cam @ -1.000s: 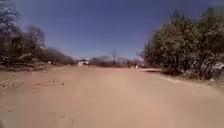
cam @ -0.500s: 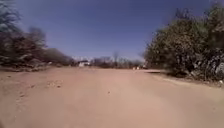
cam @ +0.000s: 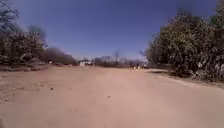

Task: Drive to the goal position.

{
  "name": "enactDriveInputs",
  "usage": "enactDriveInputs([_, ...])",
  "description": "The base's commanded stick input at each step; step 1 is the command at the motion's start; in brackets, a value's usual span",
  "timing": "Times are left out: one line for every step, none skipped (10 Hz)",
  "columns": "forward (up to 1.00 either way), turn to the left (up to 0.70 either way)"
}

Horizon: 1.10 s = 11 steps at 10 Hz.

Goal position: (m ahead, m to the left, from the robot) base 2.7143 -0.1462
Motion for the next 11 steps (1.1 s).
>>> enactDriveInputs([0.85,-0.1])
enactDriveInputs([0.85,0.0])
enactDriveInputs([0.85,0.0])
enactDriveInputs([0.85,0.0])
enactDriveInputs([0.85,0.0])
enactDriveInputs([0.85,0.0])
enactDriveInputs([0.85,0.0])
enactDriveInputs([0.85,0.0])
enactDriveInputs([0.85,0.0])
enactDriveInputs([0.85,0.0])
enactDriveInputs([0.85,0.0])
